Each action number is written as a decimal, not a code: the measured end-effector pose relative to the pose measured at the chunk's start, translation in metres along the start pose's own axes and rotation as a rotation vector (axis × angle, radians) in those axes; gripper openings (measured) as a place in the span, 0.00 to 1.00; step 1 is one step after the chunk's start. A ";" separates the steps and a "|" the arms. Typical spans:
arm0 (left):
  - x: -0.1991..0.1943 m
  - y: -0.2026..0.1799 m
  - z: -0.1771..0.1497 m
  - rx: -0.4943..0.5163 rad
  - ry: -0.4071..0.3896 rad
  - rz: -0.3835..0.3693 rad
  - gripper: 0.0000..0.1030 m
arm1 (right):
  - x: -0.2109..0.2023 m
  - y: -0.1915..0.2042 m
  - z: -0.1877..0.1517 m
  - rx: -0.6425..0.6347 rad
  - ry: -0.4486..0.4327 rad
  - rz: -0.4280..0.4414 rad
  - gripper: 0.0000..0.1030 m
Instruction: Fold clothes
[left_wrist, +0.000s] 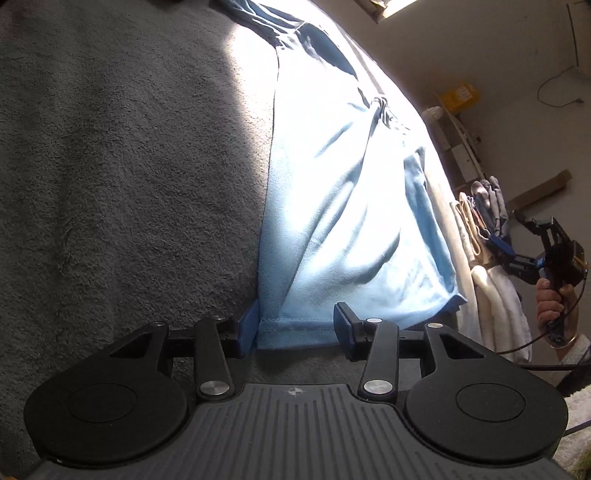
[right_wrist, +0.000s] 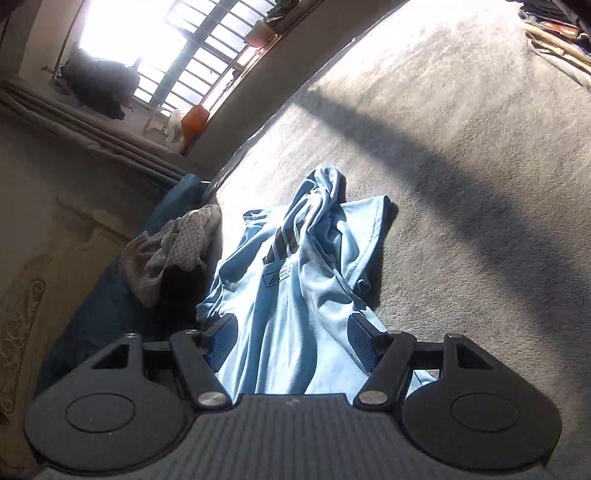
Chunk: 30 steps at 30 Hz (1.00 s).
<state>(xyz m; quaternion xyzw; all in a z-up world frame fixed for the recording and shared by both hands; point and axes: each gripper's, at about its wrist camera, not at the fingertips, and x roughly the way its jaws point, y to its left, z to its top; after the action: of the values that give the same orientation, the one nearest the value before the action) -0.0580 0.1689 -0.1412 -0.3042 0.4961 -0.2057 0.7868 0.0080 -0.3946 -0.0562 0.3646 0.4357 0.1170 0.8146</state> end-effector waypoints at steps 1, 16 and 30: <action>0.001 -0.001 0.000 -0.005 0.006 0.005 0.43 | -0.001 -0.016 -0.008 0.030 -0.006 -0.055 0.67; -0.030 -0.066 0.018 0.281 -0.092 0.267 0.43 | -0.003 -0.109 -0.056 0.336 0.063 -0.074 0.67; 0.109 -0.197 -0.028 0.912 0.223 0.001 0.43 | 0.006 -0.104 -0.056 0.312 0.031 0.019 0.07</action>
<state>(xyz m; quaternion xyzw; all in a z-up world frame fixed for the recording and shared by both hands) -0.0418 -0.0511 -0.0869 0.0969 0.4368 -0.4339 0.7820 -0.0468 -0.4375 -0.1520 0.4889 0.4576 0.0612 0.7402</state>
